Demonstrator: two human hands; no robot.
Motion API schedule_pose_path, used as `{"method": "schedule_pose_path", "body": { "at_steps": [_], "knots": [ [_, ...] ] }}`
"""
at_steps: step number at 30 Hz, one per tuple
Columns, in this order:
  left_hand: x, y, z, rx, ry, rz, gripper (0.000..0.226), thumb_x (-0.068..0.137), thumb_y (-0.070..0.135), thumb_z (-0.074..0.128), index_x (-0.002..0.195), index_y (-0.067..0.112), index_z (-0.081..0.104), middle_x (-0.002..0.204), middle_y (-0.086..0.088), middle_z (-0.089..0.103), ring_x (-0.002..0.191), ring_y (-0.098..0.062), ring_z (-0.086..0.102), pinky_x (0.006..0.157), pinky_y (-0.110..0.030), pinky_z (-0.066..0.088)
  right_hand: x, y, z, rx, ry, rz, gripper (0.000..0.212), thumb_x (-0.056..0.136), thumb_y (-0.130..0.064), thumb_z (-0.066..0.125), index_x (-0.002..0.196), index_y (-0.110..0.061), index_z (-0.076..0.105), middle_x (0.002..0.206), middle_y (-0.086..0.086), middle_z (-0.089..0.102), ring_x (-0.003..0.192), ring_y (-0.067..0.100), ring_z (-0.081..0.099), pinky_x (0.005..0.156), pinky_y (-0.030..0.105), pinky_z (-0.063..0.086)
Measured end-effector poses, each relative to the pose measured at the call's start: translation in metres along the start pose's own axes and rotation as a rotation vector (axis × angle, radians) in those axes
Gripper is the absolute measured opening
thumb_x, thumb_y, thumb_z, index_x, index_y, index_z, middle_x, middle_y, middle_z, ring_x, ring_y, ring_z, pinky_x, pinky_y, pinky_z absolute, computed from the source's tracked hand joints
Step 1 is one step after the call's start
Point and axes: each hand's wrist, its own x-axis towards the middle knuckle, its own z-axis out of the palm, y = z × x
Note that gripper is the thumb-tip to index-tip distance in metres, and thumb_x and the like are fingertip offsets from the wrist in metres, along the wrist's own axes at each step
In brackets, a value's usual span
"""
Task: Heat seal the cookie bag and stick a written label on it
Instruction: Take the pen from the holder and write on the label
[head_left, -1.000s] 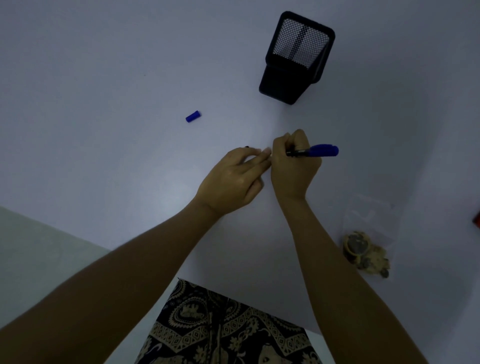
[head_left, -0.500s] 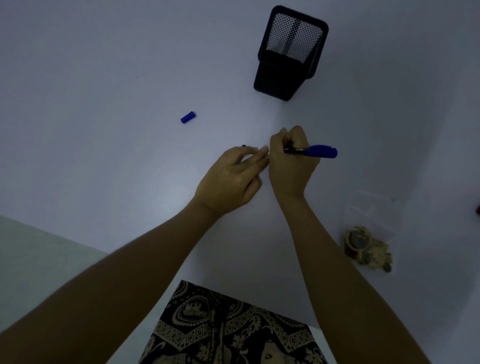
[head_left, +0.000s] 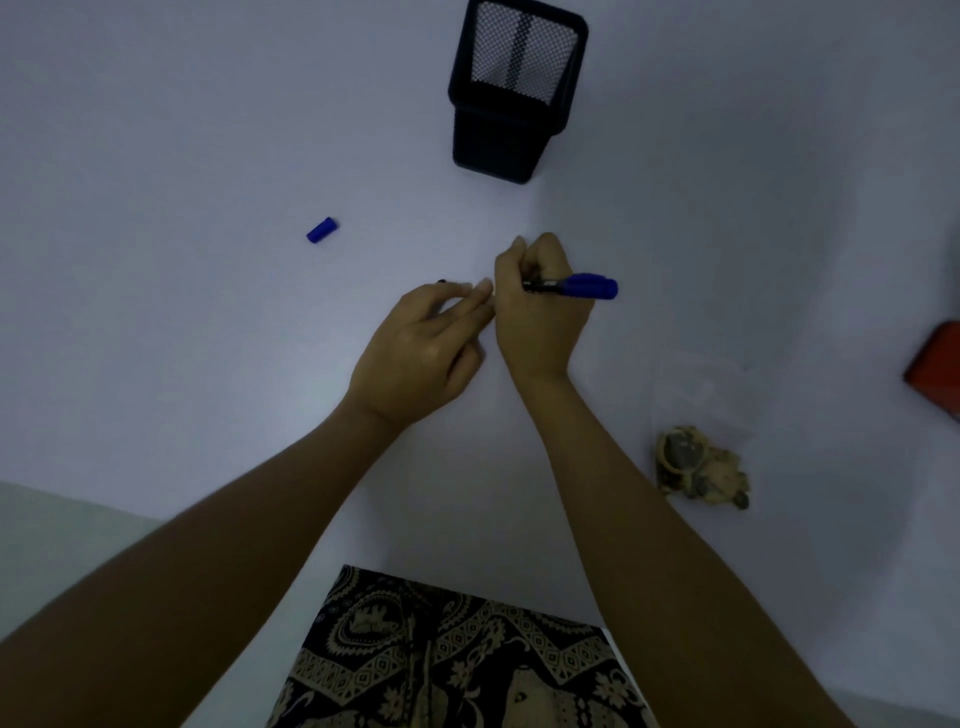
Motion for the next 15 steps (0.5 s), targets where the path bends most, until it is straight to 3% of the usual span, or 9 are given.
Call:
{"method": "schedule_pose_path", "body": {
  "at_steps": [3,6,15],
  "knots": [
    [0.0007,0.0008,-0.0013,0.005,0.007,0.005,0.035,0.089,0.009,0.052,0.122,0.000,0.061,0.108,-0.014,0.070,0.107,-0.029,0.060,0.096,-0.032,0.043,-0.0009,-0.0010,0.0000,-0.024,0.010,-0.006,0.031,0.092,-0.012,0.055,0.064,-0.010,0.043,0.049,0.003,0.046,0.045,0.008,0.045,0.044,0.030,0.044],
    [0.0005,0.0013,-0.0014,0.012,0.019,0.008,0.035,0.088,0.008,0.054,0.121,-0.001,0.061,0.107,-0.014,0.070,0.106,-0.028,0.060,0.096,-0.030,0.042,-0.0024,-0.0010,0.0003,-0.050,0.025,-0.021,0.030,0.091,-0.016,0.054,0.064,-0.009,0.044,0.052,0.015,0.050,0.046,0.024,0.051,0.044,0.041,0.047],
    [-0.0018,0.0008,0.0003,0.027,0.009,0.003,0.035,0.090,0.011,0.051,0.121,0.001,0.062,0.111,-0.013,0.070,0.107,-0.029,0.060,0.097,-0.032,0.042,-0.0027,0.0014,0.0005,-0.052,0.056,-0.003,0.031,0.091,-0.013,0.056,0.063,-0.010,0.043,0.050,0.005,0.044,0.044,0.015,0.044,0.045,0.039,0.045]
  ]
}}
